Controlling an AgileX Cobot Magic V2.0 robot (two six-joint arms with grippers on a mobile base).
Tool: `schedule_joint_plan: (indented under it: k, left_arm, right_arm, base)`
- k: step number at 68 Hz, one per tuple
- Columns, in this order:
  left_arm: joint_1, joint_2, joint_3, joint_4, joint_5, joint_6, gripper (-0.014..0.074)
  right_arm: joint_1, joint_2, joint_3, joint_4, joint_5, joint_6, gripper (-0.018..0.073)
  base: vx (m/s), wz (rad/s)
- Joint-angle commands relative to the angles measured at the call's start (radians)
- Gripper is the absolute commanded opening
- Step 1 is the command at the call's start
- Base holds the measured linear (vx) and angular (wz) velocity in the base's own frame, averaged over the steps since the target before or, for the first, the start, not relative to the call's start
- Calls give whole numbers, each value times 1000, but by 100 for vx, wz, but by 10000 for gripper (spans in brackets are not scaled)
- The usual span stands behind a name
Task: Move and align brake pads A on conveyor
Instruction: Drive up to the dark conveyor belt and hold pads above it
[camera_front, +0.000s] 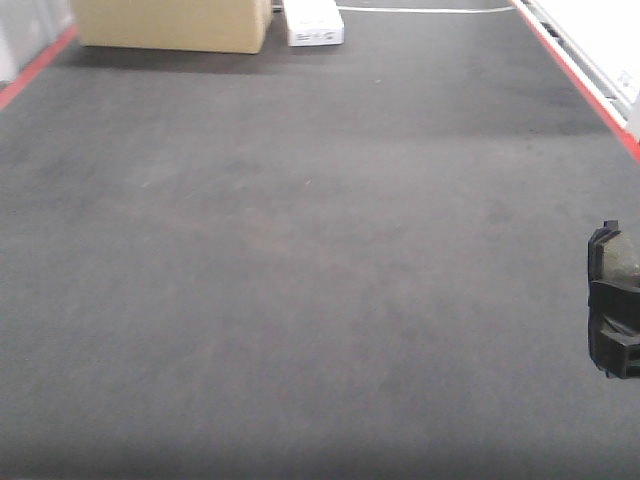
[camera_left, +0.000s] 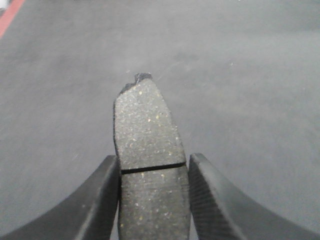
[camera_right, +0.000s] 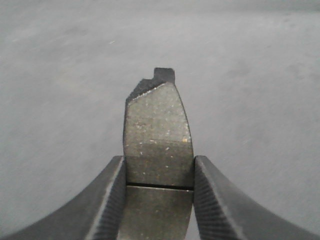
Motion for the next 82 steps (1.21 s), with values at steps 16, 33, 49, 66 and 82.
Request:
schedule_joint_plan:
  k: [16, 33, 49, 66, 82]
  left_arm:
    - [-3, 0, -26, 1, -90, -8, 31]
    - [-3, 0, -26, 1, -90, -8, 31]
    - [-3, 0, -26, 1, -90, -8, 31]
    - [-3, 0, -26, 1, -90, -8, 31]
    - [-3, 0, -26, 1, -90, -8, 31]
  right_arm:
    - [-4, -6, -31, -6, -87, -1, 95]
    - [-4, -6, -31, -6, -87, -1, 95]
    - [-4, -6, -31, -6, -87, -1, 95]
    - [-4, -6, -31, -6, -87, -1, 95]
    - [-4, -6, -31, -6, -87, -1, 95]
  base:
    - [21, -19]
    - [14, -7]
    - [7, 11]
    - [2, 5]
    - [0, 0]
